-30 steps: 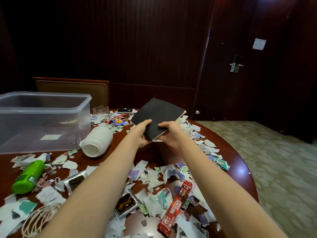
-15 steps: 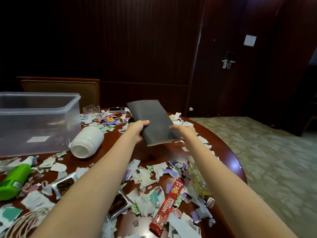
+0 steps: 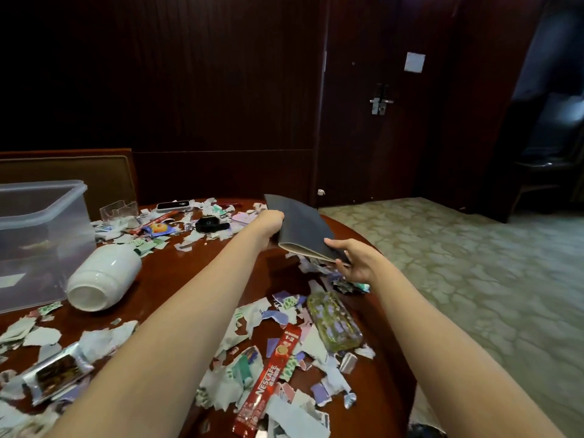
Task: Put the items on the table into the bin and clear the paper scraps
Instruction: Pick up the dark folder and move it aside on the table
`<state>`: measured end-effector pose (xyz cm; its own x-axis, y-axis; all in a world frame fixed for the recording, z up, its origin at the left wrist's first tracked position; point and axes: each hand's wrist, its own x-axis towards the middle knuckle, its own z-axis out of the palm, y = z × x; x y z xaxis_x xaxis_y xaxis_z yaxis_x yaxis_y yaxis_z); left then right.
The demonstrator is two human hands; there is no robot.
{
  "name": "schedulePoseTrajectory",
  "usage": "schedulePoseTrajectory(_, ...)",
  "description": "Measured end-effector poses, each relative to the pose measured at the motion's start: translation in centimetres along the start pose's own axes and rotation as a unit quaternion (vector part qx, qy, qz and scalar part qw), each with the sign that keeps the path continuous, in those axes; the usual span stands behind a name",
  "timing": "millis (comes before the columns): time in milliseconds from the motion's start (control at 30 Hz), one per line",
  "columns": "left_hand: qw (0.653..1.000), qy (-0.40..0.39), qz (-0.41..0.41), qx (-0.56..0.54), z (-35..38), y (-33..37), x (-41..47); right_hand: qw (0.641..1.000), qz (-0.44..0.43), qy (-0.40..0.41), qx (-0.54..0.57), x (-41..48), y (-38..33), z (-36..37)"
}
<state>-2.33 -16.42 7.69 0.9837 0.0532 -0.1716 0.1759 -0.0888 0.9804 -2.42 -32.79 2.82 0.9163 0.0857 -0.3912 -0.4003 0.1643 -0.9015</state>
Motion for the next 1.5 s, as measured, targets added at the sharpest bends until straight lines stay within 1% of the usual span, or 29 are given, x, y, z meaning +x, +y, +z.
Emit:
schedulePoseTrajectory(100,0.999,-0.006,-0.035,0.001,2.1,-0.5,0.4,0.999,-0.039,0.028,-0.023,-0.4,-1.1,-1.9)
schedulePoseTrajectory(167,0.999,-0.020,-0.036,0.020,3.4,-0.9,0.6,0.994,-0.075,0.066,-0.040,-0.5,-2.1,-3.0)
schedulePoseTrajectory(233,0.996,-0.038,-0.030,0.079,4.7,-1.2,0.7,0.981,-0.119,0.129,-0.079,-0.8,-3.1,-4.3)
schedulePoseTrajectory(300,0.986,-0.053,0.000,0.160,5.8,-1.4,0.9,0.963,-0.152,0.187,-0.123,-1.2,-4.3,-5.8)
schedulePoseTrajectory(333,0.979,-0.055,0.016,0.196,6.4,-1.4,0.9,0.948,-0.166,0.218,-0.165,-1.6,-5.0,-6.7)
schedulePoseTrajectory(367,0.972,-0.057,0.028,0.227,6.9,-1.5,1.0,0.924,-0.179,0.247,-0.229,-2.1,-5.7,-7.3)
schedulePoseTrajectory(433,0.957,-0.075,0.059,0.274,7.8,-1.6,1.1,0.860,-0.200,0.290,-0.369,-2.8,-7.1,-8.4)
schedulePoseTrajectory(467,0.951,-0.081,0.073,0.288,8.1,-1.6,0.9,0.834,-0.205,0.306,-0.410,-2.9,-7.6,-8.6)
schedulePoseTrajectory(500,0.947,-0.083,0.085,0.298,8.5,-1.7,0.9,0.816,-0.204,0.318,-0.437,-2.8,-7.9,-8.8)
schedulePoseTrajectory(567,0.942,-0.095,0.094,0.307,9.2,-2.0,0.9,0.796,-0.202,0.338,-0.460,-2.2,-8.1,-8.9)
schedulePoseTrajectory(700,0.916,-0.131,0.087,0.369,9.9,-2.5,0.4,0.782,-0.193,0.343,-0.482,-1.0,-7.3,-8.2)
schedulePoseTrajectory(800,0.900,-0.147,0.077,0.404,9.6,-2.7,0.4,0.771,-0.204,0.333,-0.503,-0.1,-6.8,-6.4)
schedulePoseTrajectory(967,0.902,-0.135,0.069,0.404,8.9,-2.9,0.6,0.769,-0.229,0.294,-0.520,0.9,-5.9,-3.1)
schedulePoseTrajectory(1100,0.900,-0.091,0.066,0.421,7.8,-2.9,1.0,0.766,-0.248,0.256,-0.536,1.1,-5.6,-0.9)
schedulePoseTrajectory(1300,0.889,-0.066,0.013,0.454,6.4,-3.0,1.8,0.770,-0.260,0.209,-0.544,1.1,-4.9,1.7)
schedulePoseTrajectory(1400,0.881,-0.051,0.014,0.471,5.8,-2.9,1.8,0.770,-0.267,0.200,-0.544,1.1,-4.7,2.4)
schedulePoseTrajectory(1500,0.888,-0.053,0.017,0.457,5.6,-2.7,2.1,0.768,-0.287,0.215,-0.531,0.8,-5.1,1.8)
